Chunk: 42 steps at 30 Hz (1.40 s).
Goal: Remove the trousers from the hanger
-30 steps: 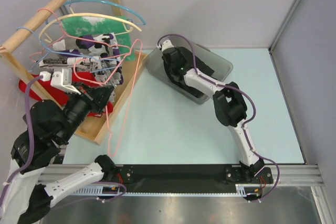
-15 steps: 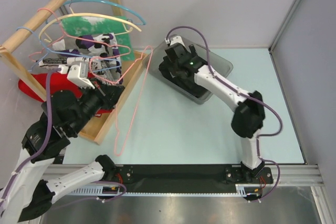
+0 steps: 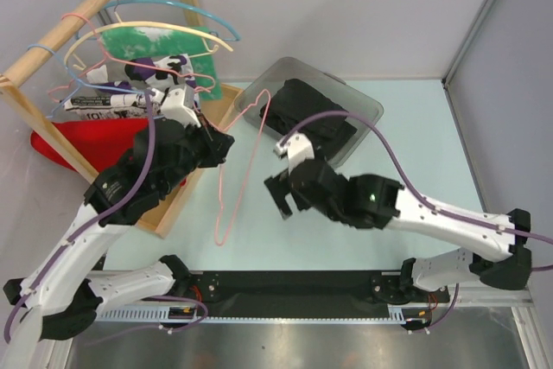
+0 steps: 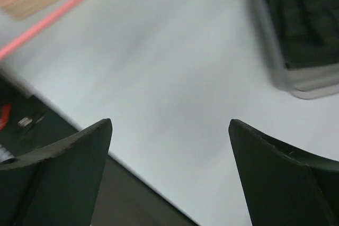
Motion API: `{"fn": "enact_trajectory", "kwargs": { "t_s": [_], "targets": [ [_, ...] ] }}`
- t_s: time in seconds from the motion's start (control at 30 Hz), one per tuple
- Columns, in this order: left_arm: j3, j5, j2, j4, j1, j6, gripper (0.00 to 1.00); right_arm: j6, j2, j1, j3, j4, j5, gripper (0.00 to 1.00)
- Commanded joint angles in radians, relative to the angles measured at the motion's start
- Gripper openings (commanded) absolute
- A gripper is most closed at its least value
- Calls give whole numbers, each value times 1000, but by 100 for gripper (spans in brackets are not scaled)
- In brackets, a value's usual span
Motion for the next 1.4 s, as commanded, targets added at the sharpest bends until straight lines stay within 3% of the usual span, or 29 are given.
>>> {"fn": "enact_trajectory", "kwargs": {
  "t_s": [0.0,0.03,0.2,0.37,0.6,0.73,0.93,1.0,1.13,1.23,1.33,1.37],
  "targets": [
    [67,29,32,45,2,-54,0,73,-110,184,2,32,55,98],
    [73,32,42,45,2,-57,0,73,-122,244,1,48,54,98],
    [82,9,72,44,2,-90,0,112,-147,312,-5,196,-21,93],
    [87,-13,89,44,2,-144,0,25,-104,414,19,309,3,88],
    [114,-13,120,13,2,-155,0,-87,46,491,166,257,116,92],
    [110,-26,118,1,2,-175,0,-104,106,493,198,264,149,87],
    [124,-28,117,-14,2,-187,0,-137,170,507,215,293,298,64],
    [128,-27,120,-17,2,-190,1,-142,201,508,225,295,342,49],
    [133,-23,124,-28,3,-198,0,-151,235,520,231,300,407,42],
    [133,-13,121,-28,2,-202,0,-173,256,548,231,313,494,26],
    [127,-4,121,-27,2,-210,0,-184,269,560,232,315,581,18],
    [125,3,118,-27,2,-212,0,-187,269,566,228,324,610,4]
  ]
}}
